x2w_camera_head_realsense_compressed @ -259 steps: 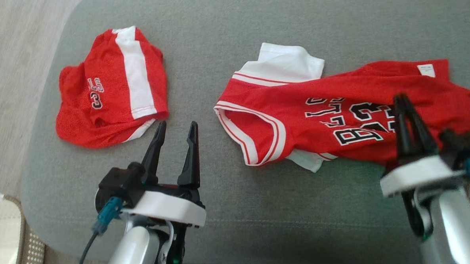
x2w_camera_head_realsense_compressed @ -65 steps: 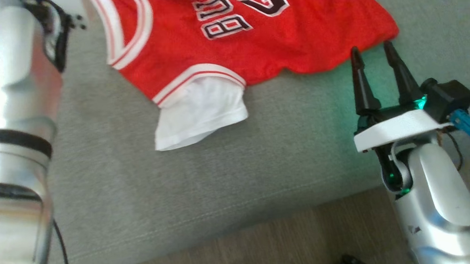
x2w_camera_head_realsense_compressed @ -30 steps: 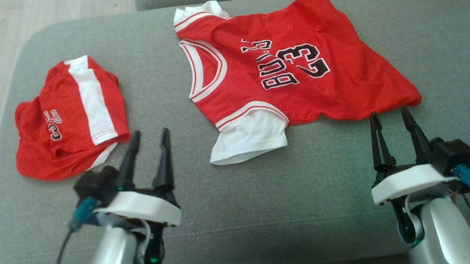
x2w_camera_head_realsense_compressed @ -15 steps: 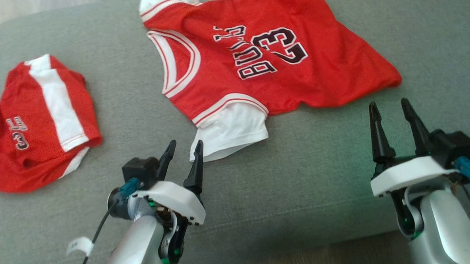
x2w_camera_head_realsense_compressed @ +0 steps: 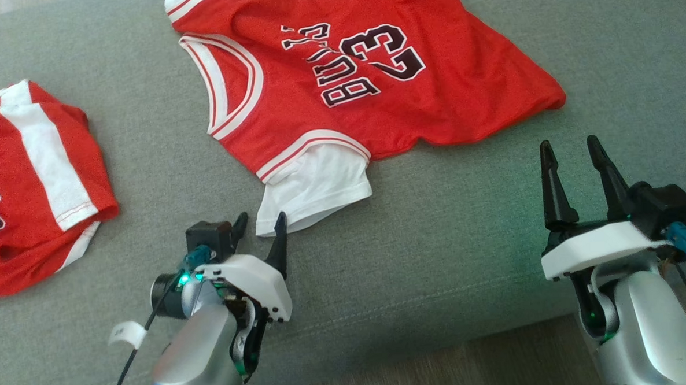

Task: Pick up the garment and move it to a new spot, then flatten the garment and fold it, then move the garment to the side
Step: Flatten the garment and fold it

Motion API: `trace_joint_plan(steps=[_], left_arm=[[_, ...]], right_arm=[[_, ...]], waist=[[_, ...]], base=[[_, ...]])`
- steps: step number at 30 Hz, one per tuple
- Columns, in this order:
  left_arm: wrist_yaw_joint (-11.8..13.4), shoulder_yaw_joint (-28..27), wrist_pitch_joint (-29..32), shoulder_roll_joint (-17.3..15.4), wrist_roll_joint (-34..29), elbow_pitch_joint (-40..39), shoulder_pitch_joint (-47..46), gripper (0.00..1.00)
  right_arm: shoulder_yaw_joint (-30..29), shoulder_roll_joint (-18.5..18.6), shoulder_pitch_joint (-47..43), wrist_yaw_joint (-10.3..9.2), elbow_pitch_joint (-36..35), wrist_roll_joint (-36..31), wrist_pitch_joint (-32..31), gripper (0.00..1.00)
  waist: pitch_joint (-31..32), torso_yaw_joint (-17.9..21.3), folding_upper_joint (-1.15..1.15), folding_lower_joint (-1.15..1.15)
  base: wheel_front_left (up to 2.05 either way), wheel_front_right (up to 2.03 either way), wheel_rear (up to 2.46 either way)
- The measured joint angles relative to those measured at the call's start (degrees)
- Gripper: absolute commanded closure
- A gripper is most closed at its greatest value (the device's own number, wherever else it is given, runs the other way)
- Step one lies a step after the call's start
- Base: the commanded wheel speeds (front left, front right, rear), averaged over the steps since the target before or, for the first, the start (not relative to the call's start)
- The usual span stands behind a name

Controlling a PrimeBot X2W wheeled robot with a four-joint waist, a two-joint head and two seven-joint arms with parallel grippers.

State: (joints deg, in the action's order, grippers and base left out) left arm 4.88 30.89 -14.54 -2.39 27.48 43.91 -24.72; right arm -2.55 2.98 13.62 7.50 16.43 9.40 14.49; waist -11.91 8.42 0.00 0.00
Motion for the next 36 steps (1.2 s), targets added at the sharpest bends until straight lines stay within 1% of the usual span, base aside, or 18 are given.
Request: trace_joint_plan(steps=[8,9,10,11,16,19,21,24,29,36], left_arm=[[-0.42,3.71,-0.2,0.0,1.29,4.85,-2.14,0.0],[-0.44,3.98,-0.2,0.0,1.79,5.2,-2.36,0.28],[-0.62,4.27,-0.2,0.0,2.11,5.57,-2.58,0.79],[-0.69,4.54,-0.2,-0.01,2.44,5.87,-2.72,1.0],[-0.91,5.06,-0.14,0.1,3.44,5.05,-2.71,1.0],[-0.42,3.08,-0.11,0.1,3.37,1.78,-2.44,1.0],[0.26,0.48,-0.11,0.11,2.82,-1.4,-2.19,1.0],[1.69,-4.81,-0.11,0.13,0.0,-7.94,-0.91,1.0],[2.0,-11.59,-0.1,0.15,-4.16,-16.51,3.58,1.0],[2.0,-17.02,-0.11,0.15,-5.92,-23.92,7.31,1.0]], right_arm=[[-0.23,0.0,0.34,0.0,0.46,0.0,0.0,0.0],[-0.27,0.0,0.36,0.0,0.48,0.0,0.0,0.0],[-0.33,0.0,0.38,0.0,0.51,0.0,0.0,0.0],[-0.4,0.0,0.42,0.0,0.54,0.0,0.0,0.0],[-1.19,0.0,0.55,0.0,0.46,-0.01,0.0,0.0],[-2.13,0.0,0.55,0.0,0.41,-0.35,0.0,0.0],[-2.67,0.0,0.54,0.0,0.44,-0.35,0.0,0.0],[-2.96,0.0,0.55,0.0,0.51,-0.35,0.0,0.0],[-3.67,-0.01,0.54,0.0,1.67,-0.32,0.0,0.0],[-5.52,-0.02,0.55,0.0,6.05,0.83,-0.04,0.0]], waist=[[0.35,0.22,0.0,0.0],[0.42,0.18,0.0,0.0],[0.49,0.12,0.0,0.0],[0.56,0.05,0.0,0.0],[0.68,-0.79,0.0,0.0],[0.62,-1.79,0.0,0.0],[0.76,-2.48,0.0,0.0],[1.21,-3.4,0.0,0.0],[2.19,-4.73,0.0,0.0],[2.88,-6.19,0.0,0.0]], base=[[0.0,0.0,0.0],[0.0,0.0,0.0],[0.0,0.0,0.0],[0.0,0.0,0.0],[0.0,0.0,0.0],[0.0,0.0,0.0],[0.0,0.0,0.0],[0.0,0.0,0.0],[0.0,0.0,0.0],[0.0,0.0,0.0]])
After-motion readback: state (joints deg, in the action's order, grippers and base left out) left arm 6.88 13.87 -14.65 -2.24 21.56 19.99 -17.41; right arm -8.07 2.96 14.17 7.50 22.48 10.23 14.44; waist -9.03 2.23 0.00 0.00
